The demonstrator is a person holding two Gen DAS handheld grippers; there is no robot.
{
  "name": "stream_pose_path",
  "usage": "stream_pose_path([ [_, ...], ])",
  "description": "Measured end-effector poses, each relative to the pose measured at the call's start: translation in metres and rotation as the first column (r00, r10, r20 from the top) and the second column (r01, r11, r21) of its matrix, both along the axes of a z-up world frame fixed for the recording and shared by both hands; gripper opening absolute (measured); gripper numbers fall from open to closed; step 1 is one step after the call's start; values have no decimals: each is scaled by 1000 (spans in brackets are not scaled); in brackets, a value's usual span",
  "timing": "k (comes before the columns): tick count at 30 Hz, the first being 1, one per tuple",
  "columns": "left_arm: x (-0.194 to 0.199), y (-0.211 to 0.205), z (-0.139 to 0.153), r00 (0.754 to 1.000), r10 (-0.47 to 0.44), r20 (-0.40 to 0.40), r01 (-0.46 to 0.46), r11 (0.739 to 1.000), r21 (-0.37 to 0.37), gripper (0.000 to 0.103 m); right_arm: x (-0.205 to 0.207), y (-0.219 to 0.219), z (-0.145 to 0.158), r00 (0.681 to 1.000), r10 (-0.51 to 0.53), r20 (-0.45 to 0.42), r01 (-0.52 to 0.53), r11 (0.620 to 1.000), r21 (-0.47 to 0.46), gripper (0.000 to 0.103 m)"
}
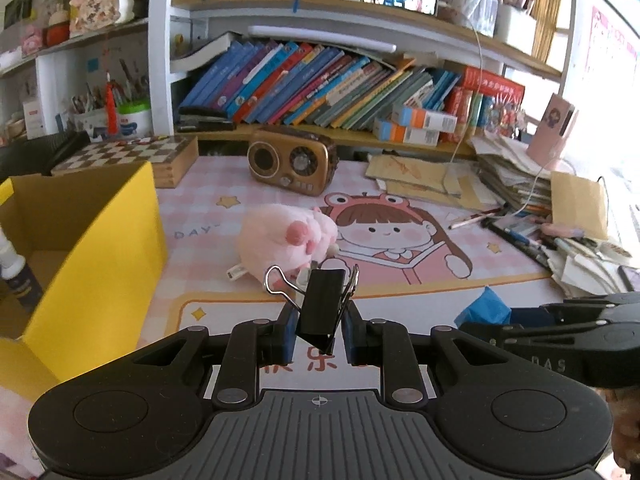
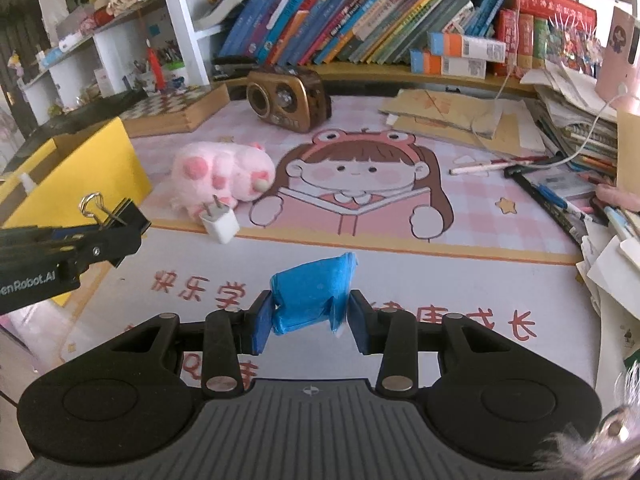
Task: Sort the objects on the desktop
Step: 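Carry the blue block and binder clip over the yellow cardboard box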
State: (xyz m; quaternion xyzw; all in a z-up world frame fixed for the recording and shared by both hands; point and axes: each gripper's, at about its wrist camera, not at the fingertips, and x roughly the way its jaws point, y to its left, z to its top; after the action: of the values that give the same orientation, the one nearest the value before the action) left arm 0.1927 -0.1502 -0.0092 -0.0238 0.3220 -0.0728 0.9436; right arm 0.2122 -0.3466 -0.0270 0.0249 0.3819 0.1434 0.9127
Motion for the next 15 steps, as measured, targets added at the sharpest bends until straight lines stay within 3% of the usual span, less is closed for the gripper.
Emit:
stream_pose_path([
  [15, -41, 40, 14, 996, -88, 35, 88, 996, -19, 23, -39, 38, 23, 998, -38, 50, 39, 999, -24, 37],
])
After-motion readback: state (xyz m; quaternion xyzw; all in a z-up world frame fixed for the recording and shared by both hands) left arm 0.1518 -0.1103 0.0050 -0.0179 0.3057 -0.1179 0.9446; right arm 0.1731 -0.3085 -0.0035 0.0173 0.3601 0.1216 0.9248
